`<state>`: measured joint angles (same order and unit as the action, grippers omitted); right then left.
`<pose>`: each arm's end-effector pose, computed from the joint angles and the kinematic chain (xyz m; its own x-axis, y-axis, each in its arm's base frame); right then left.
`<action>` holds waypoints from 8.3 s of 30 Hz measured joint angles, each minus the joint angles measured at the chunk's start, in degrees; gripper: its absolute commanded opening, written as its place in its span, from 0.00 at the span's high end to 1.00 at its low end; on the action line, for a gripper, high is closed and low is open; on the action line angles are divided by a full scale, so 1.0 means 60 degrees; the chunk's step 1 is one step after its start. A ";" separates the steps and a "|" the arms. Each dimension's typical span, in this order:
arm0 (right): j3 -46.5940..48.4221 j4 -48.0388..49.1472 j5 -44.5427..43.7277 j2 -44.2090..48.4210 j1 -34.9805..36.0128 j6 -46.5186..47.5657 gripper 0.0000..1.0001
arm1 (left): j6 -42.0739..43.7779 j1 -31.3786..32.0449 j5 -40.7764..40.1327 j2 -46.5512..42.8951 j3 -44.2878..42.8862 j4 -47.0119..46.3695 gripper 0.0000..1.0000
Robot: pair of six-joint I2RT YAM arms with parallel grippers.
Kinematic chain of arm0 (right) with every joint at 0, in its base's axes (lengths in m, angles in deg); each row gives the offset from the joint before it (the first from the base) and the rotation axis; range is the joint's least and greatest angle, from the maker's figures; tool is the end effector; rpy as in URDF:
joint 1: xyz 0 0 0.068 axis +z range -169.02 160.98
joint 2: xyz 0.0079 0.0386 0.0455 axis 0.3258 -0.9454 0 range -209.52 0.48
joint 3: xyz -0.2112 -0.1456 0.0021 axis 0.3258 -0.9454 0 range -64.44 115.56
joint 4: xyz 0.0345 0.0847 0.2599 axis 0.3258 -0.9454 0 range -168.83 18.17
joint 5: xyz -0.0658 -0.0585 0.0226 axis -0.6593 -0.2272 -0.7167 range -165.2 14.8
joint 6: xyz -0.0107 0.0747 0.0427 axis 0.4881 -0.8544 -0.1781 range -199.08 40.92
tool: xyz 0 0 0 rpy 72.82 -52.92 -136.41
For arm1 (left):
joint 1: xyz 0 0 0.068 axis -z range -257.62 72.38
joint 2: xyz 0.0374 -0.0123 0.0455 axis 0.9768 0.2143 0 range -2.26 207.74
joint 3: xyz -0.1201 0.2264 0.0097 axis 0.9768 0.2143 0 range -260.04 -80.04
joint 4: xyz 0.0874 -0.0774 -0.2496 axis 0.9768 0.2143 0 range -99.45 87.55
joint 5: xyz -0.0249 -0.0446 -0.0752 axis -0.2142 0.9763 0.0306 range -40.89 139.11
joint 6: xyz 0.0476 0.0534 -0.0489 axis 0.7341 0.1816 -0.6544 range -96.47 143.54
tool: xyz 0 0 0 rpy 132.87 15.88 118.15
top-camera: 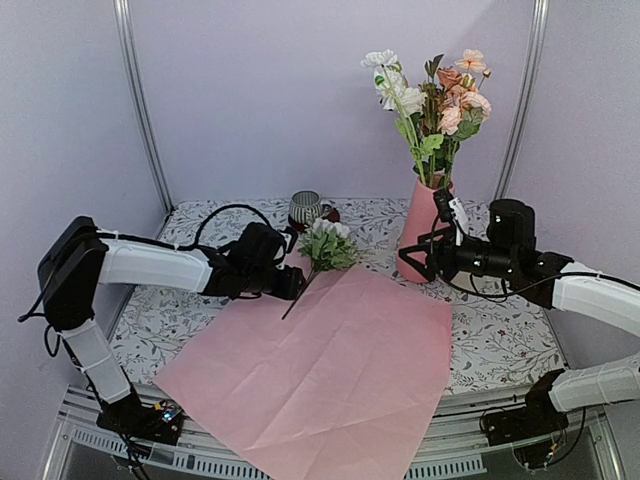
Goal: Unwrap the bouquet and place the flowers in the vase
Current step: Pick up the fake flower from the flattened wrapping paper, then pass from the left arm to the right, then place the fake flower in the vase.
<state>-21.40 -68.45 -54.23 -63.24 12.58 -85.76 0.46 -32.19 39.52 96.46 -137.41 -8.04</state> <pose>0.2531 0.1879 0.2561 -0.3424 -0.0830 -0.9359 -0.7455 0.6302 0.2168 0.2913 -0.2775 0.1295 -0.6801 0.1397 -0.7197 0.3806 0.9063 -0.1838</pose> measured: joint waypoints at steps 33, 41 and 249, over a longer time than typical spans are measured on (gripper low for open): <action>-0.0302 0.2262 0.0525 -0.1515 0.0237 0.0087 0.19 | 0.0342 -0.0266 0.0200 0.2801 -0.2284 0.1494 1.00; -0.0302 0.2262 0.0627 -0.1377 0.0237 0.0007 0.19 | 0.0226 -0.0175 -0.0390 -0.0015 -0.1359 0.1494 1.00; -0.0543 0.6244 -0.3402 -0.2142 -0.1920 0.0335 0.54 | 0.0590 0.2171 0.1526 -0.6488 0.5340 -0.6269 0.03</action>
<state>-24.65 -30.99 -74.64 -76.09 1.06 -83.75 4.01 -19.17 48.68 57.53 -105.36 -45.66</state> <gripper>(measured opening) 0.455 0.966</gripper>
